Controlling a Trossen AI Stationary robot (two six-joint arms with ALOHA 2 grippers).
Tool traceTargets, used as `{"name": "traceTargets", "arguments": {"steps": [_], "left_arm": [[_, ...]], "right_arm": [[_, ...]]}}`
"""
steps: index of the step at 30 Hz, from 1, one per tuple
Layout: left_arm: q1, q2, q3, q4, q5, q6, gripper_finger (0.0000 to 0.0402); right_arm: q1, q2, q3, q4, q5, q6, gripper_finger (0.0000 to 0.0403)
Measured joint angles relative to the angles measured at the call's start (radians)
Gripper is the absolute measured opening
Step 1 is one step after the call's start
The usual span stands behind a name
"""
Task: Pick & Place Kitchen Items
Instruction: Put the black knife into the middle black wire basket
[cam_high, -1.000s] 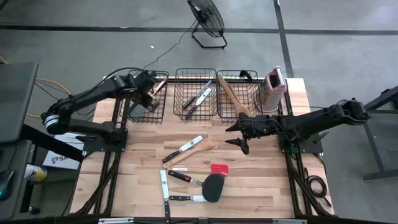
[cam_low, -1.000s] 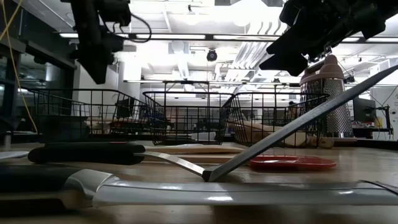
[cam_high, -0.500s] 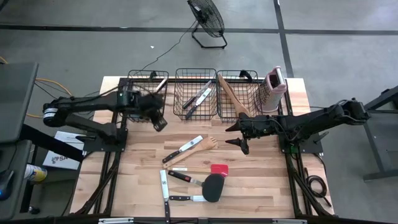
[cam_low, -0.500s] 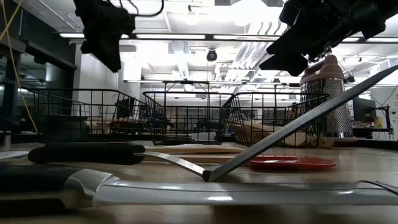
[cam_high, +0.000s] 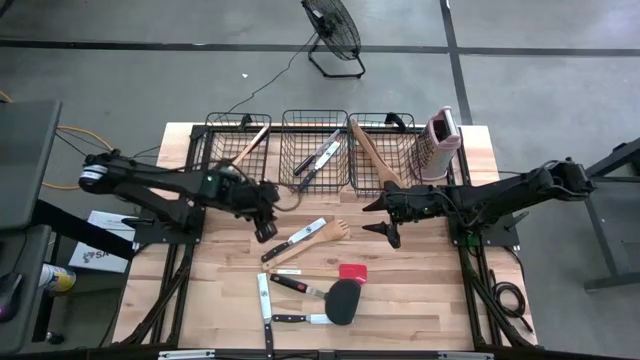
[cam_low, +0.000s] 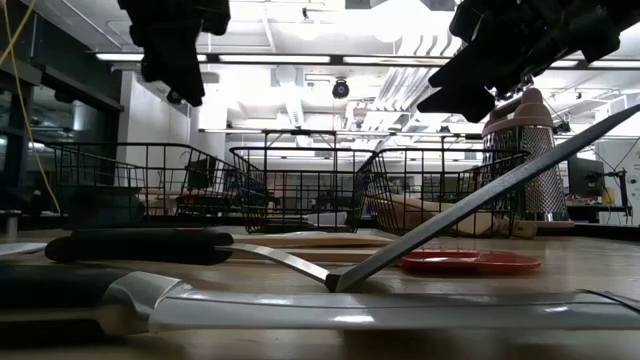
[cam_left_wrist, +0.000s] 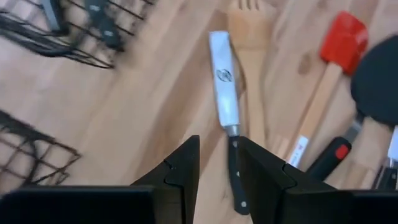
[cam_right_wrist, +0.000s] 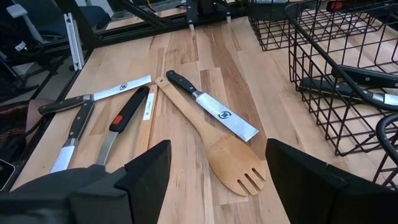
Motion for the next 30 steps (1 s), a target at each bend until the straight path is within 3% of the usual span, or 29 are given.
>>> {"name": "traceTargets", "arguments": {"steps": [16,26,30], "left_arm": [[-0.070,0.279,0.000,0.049,0.046,-0.030,0.0106],[-0.068,0.374,0.000,0.099,0.108,-0.045,0.0221],[-0.068,0.398,0.000,0.115,0.103,-0.073,0.0237]], "right_arm": [[0.000,0.000,0.000,-0.026,0.000,-0.002,0.0254],[0.000,0.000,0.000,-0.034,0.000,-0.001,0.0254],[0.000,0.001,0.000,-0.037,0.000,-0.001,0.0254]]}}
